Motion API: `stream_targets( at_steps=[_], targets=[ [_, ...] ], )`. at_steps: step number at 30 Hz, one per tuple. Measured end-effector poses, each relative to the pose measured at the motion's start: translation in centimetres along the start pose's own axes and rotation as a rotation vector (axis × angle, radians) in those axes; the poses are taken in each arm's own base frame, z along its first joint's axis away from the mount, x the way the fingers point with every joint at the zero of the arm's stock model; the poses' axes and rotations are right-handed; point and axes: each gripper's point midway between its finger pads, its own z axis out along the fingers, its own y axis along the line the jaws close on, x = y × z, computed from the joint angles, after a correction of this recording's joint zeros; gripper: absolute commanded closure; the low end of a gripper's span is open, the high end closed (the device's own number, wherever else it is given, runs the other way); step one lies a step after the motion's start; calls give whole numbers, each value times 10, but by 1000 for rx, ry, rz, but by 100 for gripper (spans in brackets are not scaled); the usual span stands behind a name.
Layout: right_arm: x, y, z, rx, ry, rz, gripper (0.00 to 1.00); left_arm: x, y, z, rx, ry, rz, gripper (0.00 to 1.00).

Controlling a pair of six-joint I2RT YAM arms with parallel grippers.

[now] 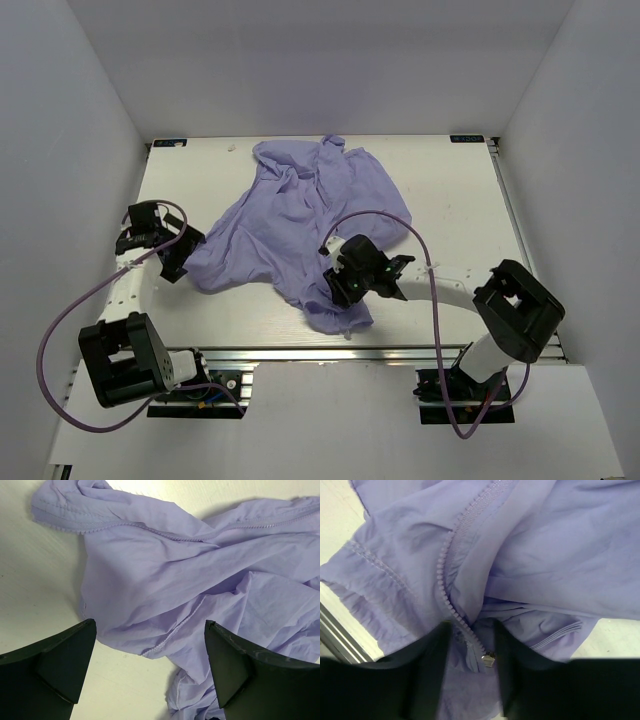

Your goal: Zip up the jacket

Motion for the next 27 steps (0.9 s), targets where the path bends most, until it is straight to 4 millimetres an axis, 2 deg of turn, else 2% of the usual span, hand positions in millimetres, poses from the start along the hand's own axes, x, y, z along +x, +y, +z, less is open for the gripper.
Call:
stream_targets(
  at_steps=[1, 4, 8, 11, 15, 18, 20, 22, 23, 24, 25, 27],
  targets=[
    [0, -1, 1, 4, 0, -2, 77, 0, -1, -1, 4, -3, 3, 2],
    [2, 0, 1, -3, 9, 3, 98, 0, -3, -4, 17, -3, 12, 2],
    [5, 9, -6, -27, 26, 25, 100, -2, -5, -6, 20, -4, 17, 2],
    [-2, 26, -18, -86, 33, 36, 100, -3, -7, -9, 29, -10, 24, 2],
    [-31, 62, -31, -181, 5, 18, 100, -5, -10, -12, 41, -14, 31, 2],
    [-52, 97, -36, -252, -20, -27, 98, -6, -11, -13, 43, -15, 33, 2],
    [-67, 119, -31, -296, -26, -41, 79, -6, -11, -14, 45, -17, 33, 2],
    [-81, 137, -18, -334, -18, -40, 48, -6, -12, -15, 47, -18, 34, 2],
    [-86, 143, -8, -347, -10, -30, 42, -6, -12, -16, 47, -17, 34, 2],
    [-89, 147, 1, -354, 0, -23, 29, -6, -13, -16, 49, -16, 35, 2],
    [-91, 149, 10, -359, 14, -12, 22, -7, -13, -17, 52, -16, 38, 2],
    [-89, 149, 23, -358, 37, 1, 20, -8, -16, -19, 59, -18, 44, 2]
  ],
)
